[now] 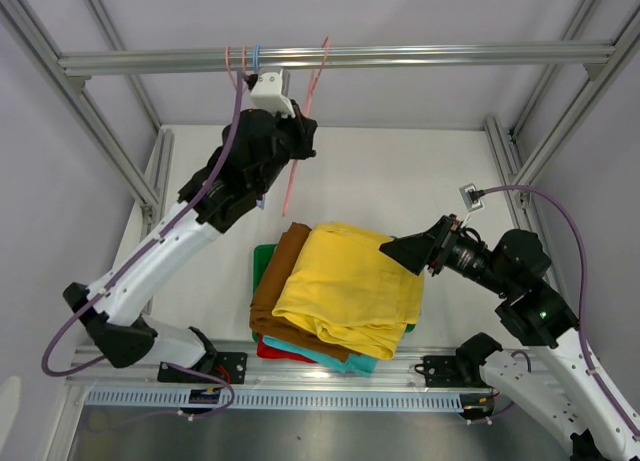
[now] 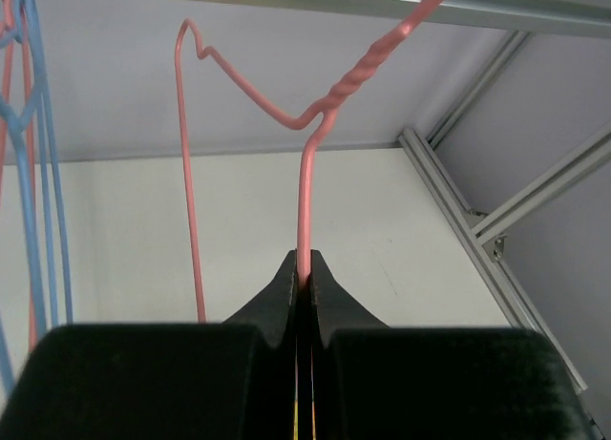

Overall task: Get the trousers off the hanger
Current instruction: Place the hanger at the clothesline.

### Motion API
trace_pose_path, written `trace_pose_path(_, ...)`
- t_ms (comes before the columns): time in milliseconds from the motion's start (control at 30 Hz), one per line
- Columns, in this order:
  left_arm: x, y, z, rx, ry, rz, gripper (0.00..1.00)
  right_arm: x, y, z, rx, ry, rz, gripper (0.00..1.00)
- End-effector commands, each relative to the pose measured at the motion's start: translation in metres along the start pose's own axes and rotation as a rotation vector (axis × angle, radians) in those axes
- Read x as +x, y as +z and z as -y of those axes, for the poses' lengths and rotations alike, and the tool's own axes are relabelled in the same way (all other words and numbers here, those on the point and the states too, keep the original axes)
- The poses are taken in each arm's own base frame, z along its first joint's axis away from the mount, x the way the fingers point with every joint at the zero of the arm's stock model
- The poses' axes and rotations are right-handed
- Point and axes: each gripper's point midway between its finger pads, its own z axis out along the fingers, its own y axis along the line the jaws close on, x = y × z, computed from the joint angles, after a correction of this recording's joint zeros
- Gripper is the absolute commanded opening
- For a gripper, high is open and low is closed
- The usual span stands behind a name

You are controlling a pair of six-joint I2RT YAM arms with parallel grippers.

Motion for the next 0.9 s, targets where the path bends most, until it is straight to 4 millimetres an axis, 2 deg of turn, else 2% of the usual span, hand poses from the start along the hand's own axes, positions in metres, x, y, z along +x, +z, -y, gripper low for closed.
trace_pose_path(0,-0.005,0.013,0.002,0.001,-0.061,-0.039,0.01,0.008,-0.004,0.015,0.049,-0.018,-0.016,0.85)
trace_pose_path(133,-0.002,0.032,-0.002,-0.019,-0.108,-0.061,0.00,0.010,-0.005,0.019,0.059,-0.028,-0.021,0.85)
trace_pose_path(167,0.005,0.038,-0.004,-0.028,-0.115,-0.078,0.01,0.010,-0.005,0.021,0.066,-0.034,-0.020,0.85)
trace_pose_path(300,0.004,0.050,-0.008,-0.026,-0.151,-0.071,0.00,0.011,-0.009,0.027,0.088,-0.050,-0.021,0.86)
trace_pose_path(567,0.009,0.061,-0.010,-0.014,-0.220,-0.087,0.01,0.016,-0.009,0.035,0.095,-0.041,-0.043,0.86)
trace_pose_path(733,-0.004,0.064,-0.010,0.010,-0.243,-0.065,0.01,0.020,-0.010,0.039,0.101,-0.031,-0.057,0.86)
trace_pose_path(867,0.004,0.064,-0.010,0.009,-0.243,-0.094,0.01,0.021,-0.011,0.042,0.105,-0.025,-0.056,0.86)
